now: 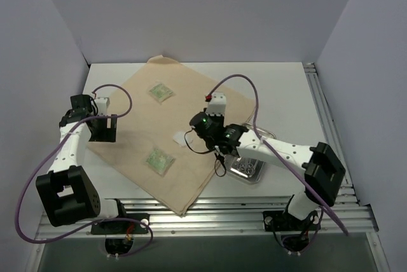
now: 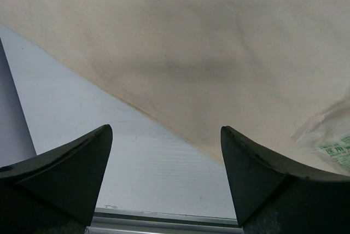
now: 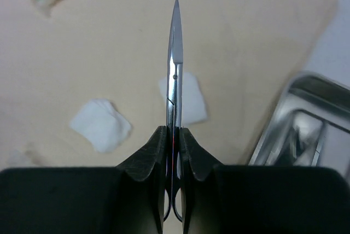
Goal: Prepare the surgical pack
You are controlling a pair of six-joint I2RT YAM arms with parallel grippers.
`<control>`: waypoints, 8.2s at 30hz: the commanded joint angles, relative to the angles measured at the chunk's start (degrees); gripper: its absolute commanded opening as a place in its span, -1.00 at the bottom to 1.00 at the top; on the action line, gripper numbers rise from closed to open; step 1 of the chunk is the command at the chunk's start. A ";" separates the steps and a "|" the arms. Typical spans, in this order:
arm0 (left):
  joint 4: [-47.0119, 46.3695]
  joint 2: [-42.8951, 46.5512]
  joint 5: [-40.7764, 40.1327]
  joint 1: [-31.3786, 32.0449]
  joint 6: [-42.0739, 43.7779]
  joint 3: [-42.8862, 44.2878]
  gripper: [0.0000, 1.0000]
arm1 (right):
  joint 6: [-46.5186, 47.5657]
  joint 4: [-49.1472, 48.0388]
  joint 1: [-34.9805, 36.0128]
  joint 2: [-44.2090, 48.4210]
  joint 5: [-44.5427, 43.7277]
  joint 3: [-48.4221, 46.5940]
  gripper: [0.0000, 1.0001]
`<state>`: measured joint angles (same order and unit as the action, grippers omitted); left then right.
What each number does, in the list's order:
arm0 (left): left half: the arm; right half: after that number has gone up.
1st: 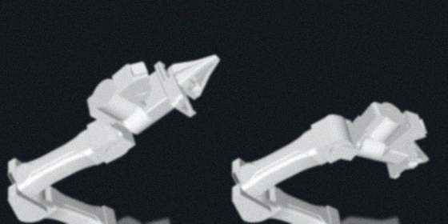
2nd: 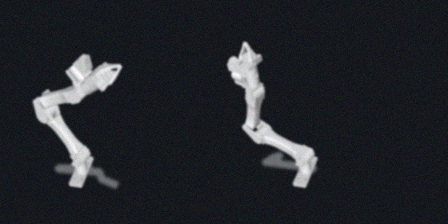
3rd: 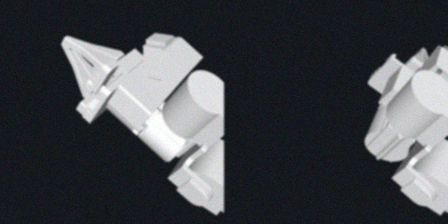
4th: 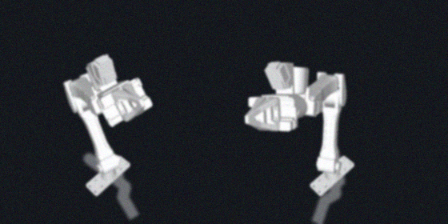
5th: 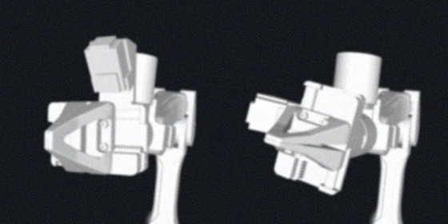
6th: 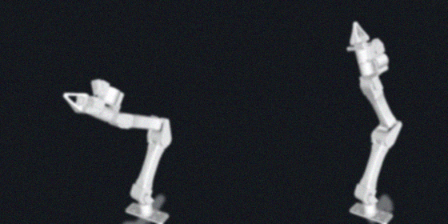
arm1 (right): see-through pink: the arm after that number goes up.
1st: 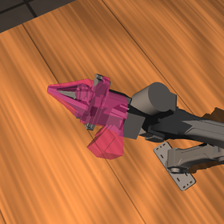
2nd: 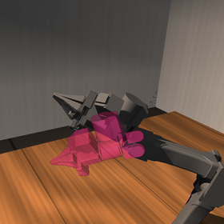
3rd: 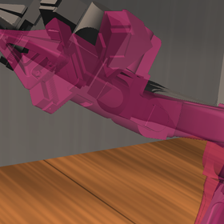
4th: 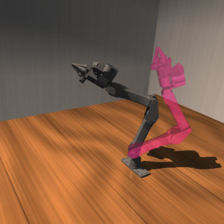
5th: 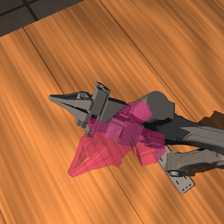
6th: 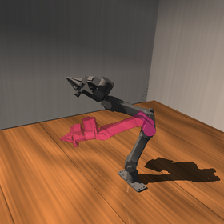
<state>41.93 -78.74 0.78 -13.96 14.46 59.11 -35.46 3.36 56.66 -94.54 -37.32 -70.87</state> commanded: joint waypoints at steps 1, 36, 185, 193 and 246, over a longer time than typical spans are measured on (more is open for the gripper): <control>-1.50 -0.01 3.18 0.16 0.31 2.94 0.79 | -14.08 12.97 0.03 7.95 -7.94 8.45 -1.00; -3.35 2.10 3.62 2.27 0.57 -0.49 0.79 | -36.34 14.92 -5.87 16.32 -4.25 38.09 -1.00; -3.18 -32.91 -3.06 22.57 -15.32 45.08 0.65 | -10.16 -7.49 -29.86 32.93 18.16 35.89 0.36; -2.55 -50.45 -7.81 22.39 -26.85 62.43 0.57 | -9.01 -7.13 -26.61 30.56 18.77 35.36 0.32; -7.22 -13.30 20.21 30.83 -11.84 25.36 -0.95 | 9.79 -21.44 -12.64 26.52 38.97 17.80 0.91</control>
<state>35.55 -98.78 13.10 15.46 -2.68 86.43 -28.64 -10.31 41.39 -65.04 -3.42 -50.19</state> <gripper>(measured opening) 0.034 0.974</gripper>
